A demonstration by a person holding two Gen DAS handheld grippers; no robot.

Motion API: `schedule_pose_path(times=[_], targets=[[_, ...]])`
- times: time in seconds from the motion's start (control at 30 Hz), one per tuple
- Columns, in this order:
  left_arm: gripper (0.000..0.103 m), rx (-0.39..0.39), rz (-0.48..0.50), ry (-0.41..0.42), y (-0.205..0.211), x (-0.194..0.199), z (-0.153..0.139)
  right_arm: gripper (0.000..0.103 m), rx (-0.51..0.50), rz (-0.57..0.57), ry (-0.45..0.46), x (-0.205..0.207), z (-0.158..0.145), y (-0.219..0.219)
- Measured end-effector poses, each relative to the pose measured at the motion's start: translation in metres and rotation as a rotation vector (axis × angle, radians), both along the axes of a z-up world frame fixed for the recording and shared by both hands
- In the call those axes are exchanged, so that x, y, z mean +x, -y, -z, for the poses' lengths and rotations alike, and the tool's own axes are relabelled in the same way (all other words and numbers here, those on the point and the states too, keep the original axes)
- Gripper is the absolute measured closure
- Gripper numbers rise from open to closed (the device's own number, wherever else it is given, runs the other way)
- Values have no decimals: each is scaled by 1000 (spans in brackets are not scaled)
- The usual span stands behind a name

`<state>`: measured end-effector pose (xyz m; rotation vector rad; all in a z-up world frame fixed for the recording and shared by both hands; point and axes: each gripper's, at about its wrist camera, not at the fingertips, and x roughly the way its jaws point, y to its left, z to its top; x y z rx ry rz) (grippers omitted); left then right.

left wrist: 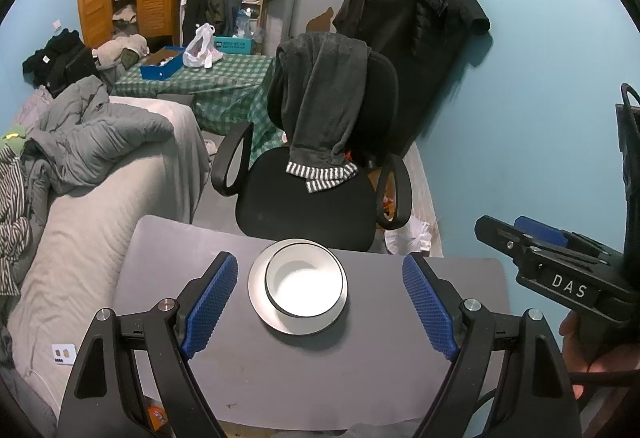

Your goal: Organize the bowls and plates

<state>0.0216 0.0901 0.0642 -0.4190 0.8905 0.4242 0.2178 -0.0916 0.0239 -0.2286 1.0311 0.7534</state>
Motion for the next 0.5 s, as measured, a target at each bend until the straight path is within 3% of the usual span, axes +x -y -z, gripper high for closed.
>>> schedule_pose_path(times=[0.5], targets=[[17,-7,-1,-46,11,4,2,35,-3,-1,-8,-2,3,5]])
